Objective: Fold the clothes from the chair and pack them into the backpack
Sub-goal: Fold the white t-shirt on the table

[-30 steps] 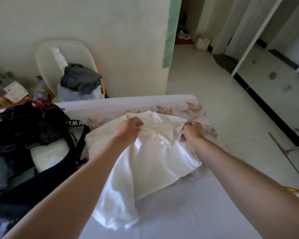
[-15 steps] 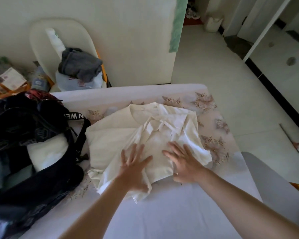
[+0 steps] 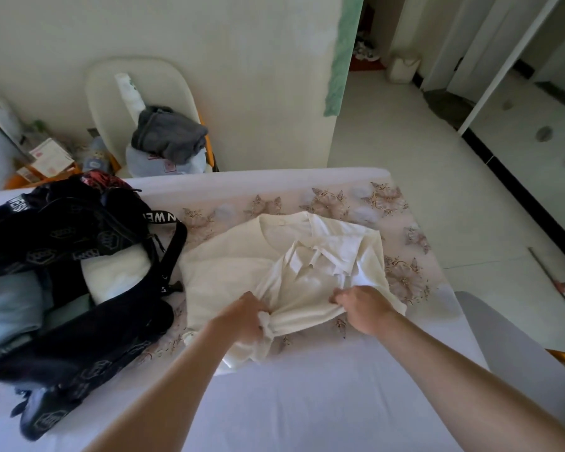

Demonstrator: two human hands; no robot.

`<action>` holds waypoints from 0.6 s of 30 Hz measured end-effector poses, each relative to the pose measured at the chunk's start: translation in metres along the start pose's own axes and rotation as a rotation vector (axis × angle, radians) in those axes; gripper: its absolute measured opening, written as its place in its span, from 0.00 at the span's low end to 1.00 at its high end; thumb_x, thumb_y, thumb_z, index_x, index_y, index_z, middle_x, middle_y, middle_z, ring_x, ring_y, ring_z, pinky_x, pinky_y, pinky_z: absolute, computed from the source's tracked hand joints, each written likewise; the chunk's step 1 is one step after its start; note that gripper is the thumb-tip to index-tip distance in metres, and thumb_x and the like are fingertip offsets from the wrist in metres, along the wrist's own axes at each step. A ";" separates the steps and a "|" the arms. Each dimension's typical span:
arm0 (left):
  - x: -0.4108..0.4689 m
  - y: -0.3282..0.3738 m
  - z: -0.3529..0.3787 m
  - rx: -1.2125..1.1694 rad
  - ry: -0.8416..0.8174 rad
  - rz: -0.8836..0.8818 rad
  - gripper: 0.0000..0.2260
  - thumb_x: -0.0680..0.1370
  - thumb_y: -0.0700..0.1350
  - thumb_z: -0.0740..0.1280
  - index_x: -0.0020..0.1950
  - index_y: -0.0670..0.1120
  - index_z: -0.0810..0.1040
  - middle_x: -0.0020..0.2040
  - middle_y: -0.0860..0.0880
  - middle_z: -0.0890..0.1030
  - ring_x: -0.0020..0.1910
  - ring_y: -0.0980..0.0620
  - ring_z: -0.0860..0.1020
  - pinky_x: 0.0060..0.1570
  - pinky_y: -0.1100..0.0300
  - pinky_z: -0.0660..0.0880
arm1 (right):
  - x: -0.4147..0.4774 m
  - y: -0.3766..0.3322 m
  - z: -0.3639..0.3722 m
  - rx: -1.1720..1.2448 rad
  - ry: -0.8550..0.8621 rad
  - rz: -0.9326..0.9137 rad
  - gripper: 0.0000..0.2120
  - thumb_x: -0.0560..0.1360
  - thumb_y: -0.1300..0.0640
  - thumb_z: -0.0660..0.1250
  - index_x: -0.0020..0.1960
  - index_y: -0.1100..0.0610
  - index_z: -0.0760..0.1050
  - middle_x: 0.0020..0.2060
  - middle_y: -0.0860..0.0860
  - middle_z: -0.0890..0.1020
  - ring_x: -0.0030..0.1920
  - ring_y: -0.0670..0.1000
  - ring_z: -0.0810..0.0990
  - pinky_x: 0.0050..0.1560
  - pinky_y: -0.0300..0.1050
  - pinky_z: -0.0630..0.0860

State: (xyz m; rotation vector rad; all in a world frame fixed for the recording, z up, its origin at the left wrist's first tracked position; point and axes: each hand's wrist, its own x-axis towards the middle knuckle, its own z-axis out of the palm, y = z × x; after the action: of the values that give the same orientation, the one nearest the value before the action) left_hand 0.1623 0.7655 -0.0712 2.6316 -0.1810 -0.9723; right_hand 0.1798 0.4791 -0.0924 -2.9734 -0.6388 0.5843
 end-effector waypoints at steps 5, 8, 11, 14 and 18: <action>-0.025 0.031 -0.004 -0.045 -0.454 -0.118 0.21 0.70 0.63 0.70 0.57 0.52 0.82 0.52 0.50 0.81 0.51 0.49 0.81 0.46 0.58 0.80 | -0.054 -0.008 -0.003 0.049 -0.228 0.026 0.15 0.73 0.50 0.58 0.49 0.54 0.81 0.43 0.52 0.83 0.46 0.54 0.81 0.49 0.48 0.78; -0.014 0.057 0.004 0.175 -0.069 -0.052 0.15 0.77 0.57 0.64 0.57 0.51 0.81 0.56 0.51 0.79 0.58 0.48 0.78 0.55 0.56 0.75 | -0.065 -0.005 -0.008 0.246 -0.172 0.082 0.23 0.78 0.39 0.52 0.52 0.53 0.80 0.45 0.51 0.84 0.46 0.52 0.81 0.48 0.49 0.77; -0.002 0.078 0.018 0.126 0.277 0.050 0.10 0.79 0.51 0.63 0.58 0.57 0.79 0.63 0.51 0.70 0.63 0.47 0.71 0.58 0.52 0.74 | -0.053 0.009 -0.011 0.286 0.110 0.195 0.13 0.82 0.53 0.58 0.59 0.51 0.80 0.56 0.48 0.82 0.52 0.54 0.82 0.50 0.49 0.78; 0.014 0.077 0.034 0.151 0.318 0.133 0.15 0.79 0.51 0.62 0.66 0.62 0.74 0.75 0.52 0.59 0.71 0.47 0.63 0.62 0.50 0.71 | -0.037 0.021 -0.013 0.224 0.130 0.170 0.23 0.77 0.66 0.59 0.66 0.49 0.78 0.69 0.44 0.74 0.60 0.53 0.80 0.54 0.46 0.76; 0.032 0.059 0.049 0.134 0.371 0.148 0.20 0.79 0.50 0.63 0.72 0.60 0.68 0.78 0.51 0.55 0.73 0.47 0.61 0.63 0.50 0.70 | -0.018 0.034 -0.004 0.135 0.078 0.144 0.25 0.75 0.68 0.62 0.66 0.46 0.76 0.72 0.41 0.69 0.60 0.51 0.80 0.50 0.42 0.76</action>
State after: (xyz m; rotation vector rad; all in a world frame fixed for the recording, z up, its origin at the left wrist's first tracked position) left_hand 0.1540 0.6902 -0.1051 2.8140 -0.3539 -0.4268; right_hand 0.1796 0.4410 -0.0866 -2.9145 -0.3661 0.4953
